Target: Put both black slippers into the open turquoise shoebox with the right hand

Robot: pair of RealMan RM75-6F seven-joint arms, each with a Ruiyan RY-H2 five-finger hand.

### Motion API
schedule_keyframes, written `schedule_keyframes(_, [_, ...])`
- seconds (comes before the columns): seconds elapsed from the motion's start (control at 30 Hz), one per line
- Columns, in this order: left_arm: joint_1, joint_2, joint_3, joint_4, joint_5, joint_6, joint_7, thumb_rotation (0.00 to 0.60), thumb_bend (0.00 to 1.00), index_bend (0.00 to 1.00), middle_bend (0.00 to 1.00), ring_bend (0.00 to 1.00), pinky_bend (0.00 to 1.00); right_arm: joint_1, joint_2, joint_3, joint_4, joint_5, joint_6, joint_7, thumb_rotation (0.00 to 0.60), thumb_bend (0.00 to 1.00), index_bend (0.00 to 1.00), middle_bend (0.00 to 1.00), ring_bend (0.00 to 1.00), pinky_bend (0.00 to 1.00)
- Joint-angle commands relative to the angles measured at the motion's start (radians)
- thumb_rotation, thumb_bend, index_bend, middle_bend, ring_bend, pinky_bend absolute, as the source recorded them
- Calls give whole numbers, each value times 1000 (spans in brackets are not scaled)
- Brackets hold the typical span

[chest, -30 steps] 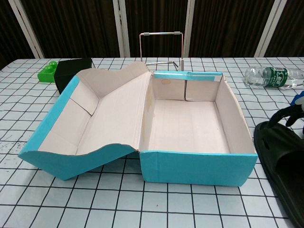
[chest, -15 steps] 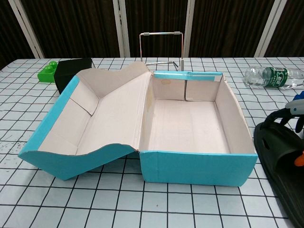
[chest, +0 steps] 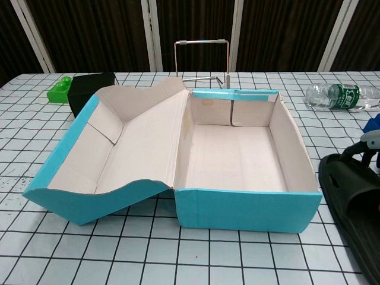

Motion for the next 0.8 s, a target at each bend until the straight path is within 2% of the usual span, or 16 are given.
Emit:
schedule_keyframes(0.03, [1,1,-1,0,-1,3,-2,600,643,235,65,28,97,-5,-8,3,1,-16,13,9,600,194,362,279,349,232])
schedule_keyframes(0.17, [3,2,-2,1,-2,5,-6,600,643,235,65,28,97,-26,-25,20,8,-54,49,39,600,399,458,380,452,290])
schedule_keyframes(0.27, [3,4,-3,1,-4,4,-10,600,643,235,65,29,97,-39,-31,28,8,-81,64,59,600,469,474,410,473,293])
schedule_keyframes(0.53, [5,7,-4,1,-4,7,-22,600,643,235,65,28,97,-61,-4,43,-23,-143,90,84,600,488,486,422,476,293])
schedule_keyframes(0.8, [8,11,-5,0,-4,12,-34,600,643,235,65,28,97,-37,110,58,-146,-141,107,45,600,488,486,426,480,293])
